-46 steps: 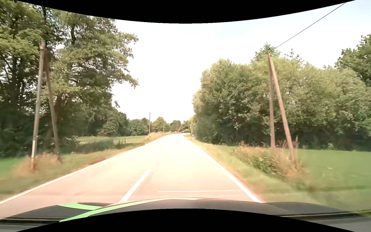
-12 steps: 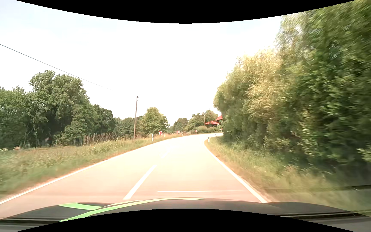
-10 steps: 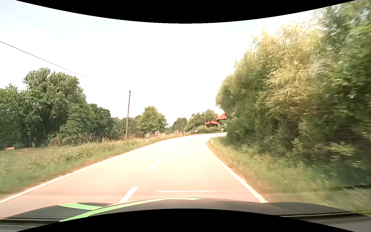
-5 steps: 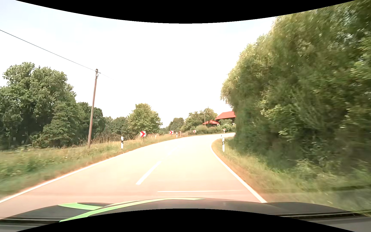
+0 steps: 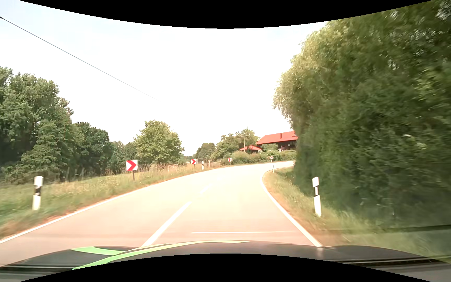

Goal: Follow the waypoints while adhering to traffic rules and regulations

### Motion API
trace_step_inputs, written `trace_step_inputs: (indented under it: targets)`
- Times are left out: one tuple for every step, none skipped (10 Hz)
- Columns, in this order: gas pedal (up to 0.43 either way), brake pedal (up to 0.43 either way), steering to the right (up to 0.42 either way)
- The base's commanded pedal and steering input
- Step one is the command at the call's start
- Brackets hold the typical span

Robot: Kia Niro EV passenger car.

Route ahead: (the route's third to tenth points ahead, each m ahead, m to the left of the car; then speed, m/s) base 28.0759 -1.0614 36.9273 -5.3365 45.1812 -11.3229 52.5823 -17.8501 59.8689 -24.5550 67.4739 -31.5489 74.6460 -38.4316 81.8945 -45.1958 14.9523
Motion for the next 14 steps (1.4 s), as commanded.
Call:
trace_step_inputs:
  targets:
    - [0.028,0.000,0.030]
    - [0.039,0.000,0.031]
    - [0.039,0.000,0.033]
    - [0.047,0.000,0.035]
    - [0.047,0.000,0.037]
    - [0.047,0.000,0.038]
    - [0.047,0.000,0.040]
    - [0.047,0.000,0.043]
    - [0.047,0.000,0.046]
    - [0.047,0.000,0.052]
    - [0.059,0.000,0.059]
    - [0.059,0.000,0.064]
    - [0.059,0.000,0.069]
    - [0.067,0.000,0.074]
